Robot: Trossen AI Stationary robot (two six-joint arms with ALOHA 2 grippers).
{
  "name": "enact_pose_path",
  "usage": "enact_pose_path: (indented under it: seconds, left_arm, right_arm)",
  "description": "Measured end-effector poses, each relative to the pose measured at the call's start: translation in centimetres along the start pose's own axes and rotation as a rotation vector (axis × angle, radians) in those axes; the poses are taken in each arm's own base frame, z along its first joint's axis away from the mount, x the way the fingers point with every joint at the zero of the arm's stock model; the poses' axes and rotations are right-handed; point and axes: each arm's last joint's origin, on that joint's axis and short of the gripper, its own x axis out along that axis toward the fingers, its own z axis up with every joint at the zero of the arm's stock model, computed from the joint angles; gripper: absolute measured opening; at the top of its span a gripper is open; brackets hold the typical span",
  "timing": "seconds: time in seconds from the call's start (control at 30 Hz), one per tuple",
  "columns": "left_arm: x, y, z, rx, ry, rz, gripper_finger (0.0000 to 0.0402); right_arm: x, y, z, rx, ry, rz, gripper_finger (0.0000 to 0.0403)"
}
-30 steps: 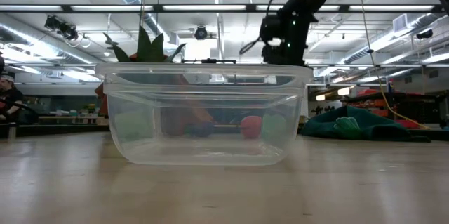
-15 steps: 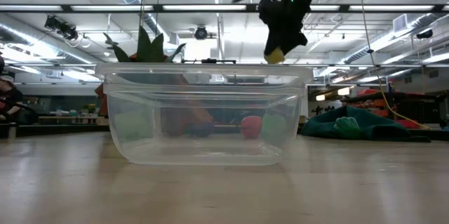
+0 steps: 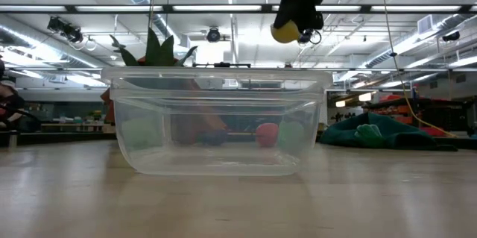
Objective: Pick and placing Produce into tupperware
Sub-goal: Put the lemon into the transparent bin
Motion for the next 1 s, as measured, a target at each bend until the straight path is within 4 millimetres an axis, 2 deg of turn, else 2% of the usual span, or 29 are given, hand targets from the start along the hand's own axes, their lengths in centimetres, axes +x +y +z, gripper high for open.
enact_pose_path:
  seconds: [0.3, 0.53, 0.77, 1.0]
  left_arm:
    - [-0.1, 0.2, -0.8, 0.038, 0.099, -0.028, 0.0025]
    - [-0.3, 0.0, -1.5, 0.055, 0.182, -0.087, 0.0021]
    - [-1.2, -1.7, -2.5, 0.07, 0.226, -0.183, 0.0021]
    - [-1.5, -4.3, -4.4, 0.049, 0.322, -0.267, 0.0033]
  right_arm:
    - [0.2, 5.3, -2.4, -0.043, 0.034, 0.05, 0.0153]
    - [0.0, 8.6, -4.4, -0.056, 0.043, 0.064, 0.0154]
    - [-0.3, 11.0, -6.2, -0.099, 0.019, 0.04, 0.0154]
    - [0.6, 13.0, -8.5, -0.129, -0.011, 0.051, 0.0154]
